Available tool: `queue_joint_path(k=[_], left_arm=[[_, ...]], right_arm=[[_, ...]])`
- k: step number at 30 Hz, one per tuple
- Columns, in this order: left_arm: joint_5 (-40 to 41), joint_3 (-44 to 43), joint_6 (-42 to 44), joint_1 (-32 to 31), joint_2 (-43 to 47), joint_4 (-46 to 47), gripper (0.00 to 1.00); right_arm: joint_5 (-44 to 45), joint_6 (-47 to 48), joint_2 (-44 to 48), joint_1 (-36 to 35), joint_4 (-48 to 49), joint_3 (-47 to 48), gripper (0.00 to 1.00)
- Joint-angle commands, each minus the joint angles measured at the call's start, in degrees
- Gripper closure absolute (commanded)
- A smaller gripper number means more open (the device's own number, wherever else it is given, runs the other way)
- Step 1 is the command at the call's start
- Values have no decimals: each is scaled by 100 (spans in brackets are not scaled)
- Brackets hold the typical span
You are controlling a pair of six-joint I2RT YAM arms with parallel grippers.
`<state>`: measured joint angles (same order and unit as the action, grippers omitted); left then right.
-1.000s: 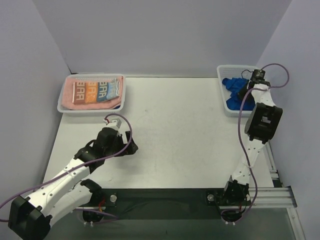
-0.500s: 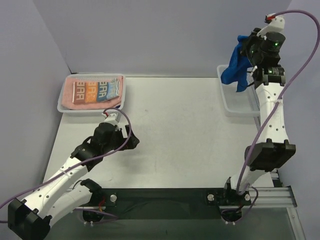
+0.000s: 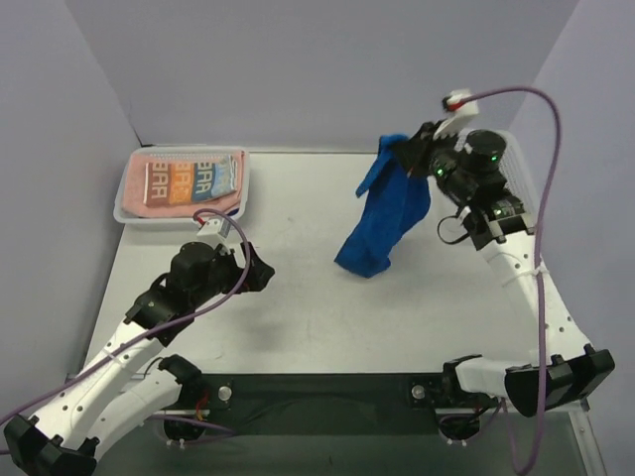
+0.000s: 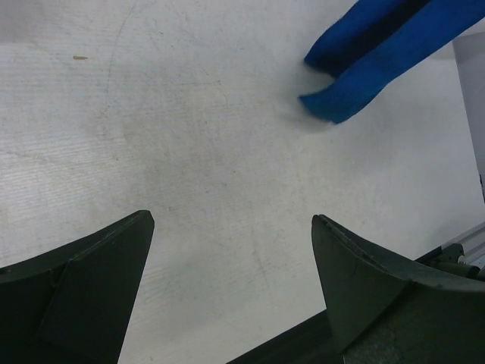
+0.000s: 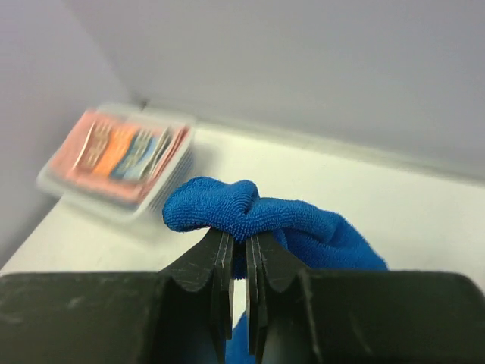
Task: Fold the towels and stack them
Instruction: Move the towel to the center of the board
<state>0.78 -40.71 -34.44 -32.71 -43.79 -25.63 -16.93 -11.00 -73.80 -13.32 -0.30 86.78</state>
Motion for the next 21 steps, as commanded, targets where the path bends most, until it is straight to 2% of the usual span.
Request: queue_joint_path(k=[1, 2, 3, 5, 6, 7, 9, 10, 11, 13, 14, 17, 19, 20, 21], left_arm=[[63, 72, -45, -25, 230, -39, 3], [107, 107, -63, -16, 265, -48, 3], [229, 159, -81, -25, 301, -56, 3], [500, 169, -107, -16, 415, -118, 4], [598, 177, -116, -16, 450, -127, 3], [695, 177, -116, -16, 503, -153, 3], [950, 186, -116, -7, 547, -144, 4], [1003, 177, -125, -16, 521, -144, 4], [1038, 177, -125, -8, 495, -127, 4], [995, 195, -133, -16, 337, -57, 4], [864, 204, -116, -8, 266, -22, 4], [513, 248, -107, -8, -102, 163, 4], [319, 256, -99, -7, -487, 277, 4], [170, 265, -90, -25, -621, 321, 4], [90, 283, -72, -25, -761, 443, 4]], right_arm=[[-881, -499, 338, -731, -171, -1231, 100], [-882, -517, 410, -1003, -251, -1634, 100], [-935, -517, 454, -1606, -347, -2212, 100], [-1189, -551, 411, -2181, -795, -2691, 99], [-1277, -561, 375, -2801, -901, -3084, 98], [-1330, -604, 306, -3068, -1067, -3245, 97], [-1331, -770, 270, -3840, -1166, -3492, 90], [-1313, -806, 252, -4053, -1235, -3606, 84], [-1339, -815, 252, -4195, -1297, -3607, 64], [-1287, -684, 313, -4424, -1629, -3476, 46], [-1208, -640, 357, -4416, -1745, -3423, 36], [-138, -517, 743, -4154, -2123, -3387, 27], [146, -647, 972, -3715, -2194, -3483, 27], [146, -692, 1008, -3138, -2203, -3614, 28], [216, -727, 1034, -2941, -2194, -3685, 29]])
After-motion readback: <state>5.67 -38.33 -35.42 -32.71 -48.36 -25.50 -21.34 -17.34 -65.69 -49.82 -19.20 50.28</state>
